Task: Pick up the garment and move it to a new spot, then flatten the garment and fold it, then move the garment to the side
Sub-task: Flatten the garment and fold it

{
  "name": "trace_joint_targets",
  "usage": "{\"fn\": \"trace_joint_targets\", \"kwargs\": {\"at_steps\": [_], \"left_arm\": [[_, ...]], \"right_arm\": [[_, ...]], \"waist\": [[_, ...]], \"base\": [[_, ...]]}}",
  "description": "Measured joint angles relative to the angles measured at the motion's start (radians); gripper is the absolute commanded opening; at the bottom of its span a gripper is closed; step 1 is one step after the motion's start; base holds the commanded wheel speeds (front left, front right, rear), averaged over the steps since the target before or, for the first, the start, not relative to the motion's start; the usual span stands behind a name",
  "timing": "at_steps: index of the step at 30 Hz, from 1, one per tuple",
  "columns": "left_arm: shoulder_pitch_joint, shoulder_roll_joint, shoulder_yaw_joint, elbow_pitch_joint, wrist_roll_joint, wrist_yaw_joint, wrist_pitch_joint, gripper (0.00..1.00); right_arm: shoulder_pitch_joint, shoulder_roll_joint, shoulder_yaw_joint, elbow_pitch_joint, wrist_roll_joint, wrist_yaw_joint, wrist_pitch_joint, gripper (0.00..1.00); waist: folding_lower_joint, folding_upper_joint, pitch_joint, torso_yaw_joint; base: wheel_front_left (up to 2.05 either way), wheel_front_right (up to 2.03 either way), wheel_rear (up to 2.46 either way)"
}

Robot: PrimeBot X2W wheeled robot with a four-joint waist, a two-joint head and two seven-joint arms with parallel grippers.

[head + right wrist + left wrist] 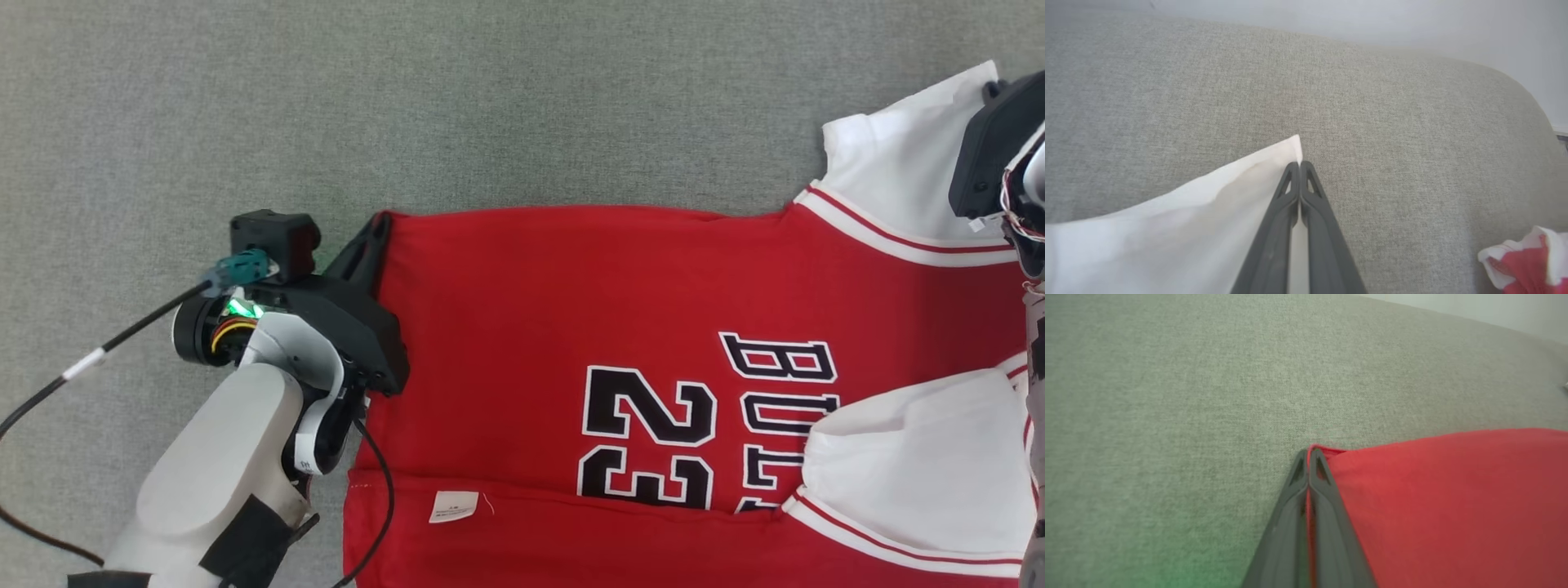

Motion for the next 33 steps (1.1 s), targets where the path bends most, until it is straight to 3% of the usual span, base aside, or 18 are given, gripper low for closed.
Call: {"fn": "trace_joint_targets", "kwargs": {"at_steps": [6,16,23,33], "left_arm": [[0.020,-0.046,0.084,0.049,-0.088,0.027,-0.059,0.00],[0.057,-0.076,0.139,0.113,-0.160,0.021,-0.103,0.00],[0.091,-0.044,0.115,0.104,-0.124,0.009,-0.138,0.00],[0.166,0.018,0.064,0.041,-0.028,0.036,-0.215,0.00]], "right_arm": [[-0.001,0.034,-0.035,-0.012,-0.004,0.000,-0.073,0.00],[0.131,0.038,0.018,-0.143,0.158,0.000,-0.184,0.00],[0.336,0.010,0.059,-0.374,0.276,0.000,-0.176,0.00],[0.596,-0.005,0.063,-0.629,0.302,0.000,-0.185,0.00]], "waist": [[0.0000,0.0001,-0.020,-0.015],[0.0001,0.0001,-0.083,-0.042],[0.0000,0.0000,-0.138,-0.067],[0.0000,0.0000,-0.186,-0.119]], "base": [[0.00,0.00,0.00],[0.00,0.00,0.00],[0.00,0.00,0.00],[0.00,0.00,0.00]]}}
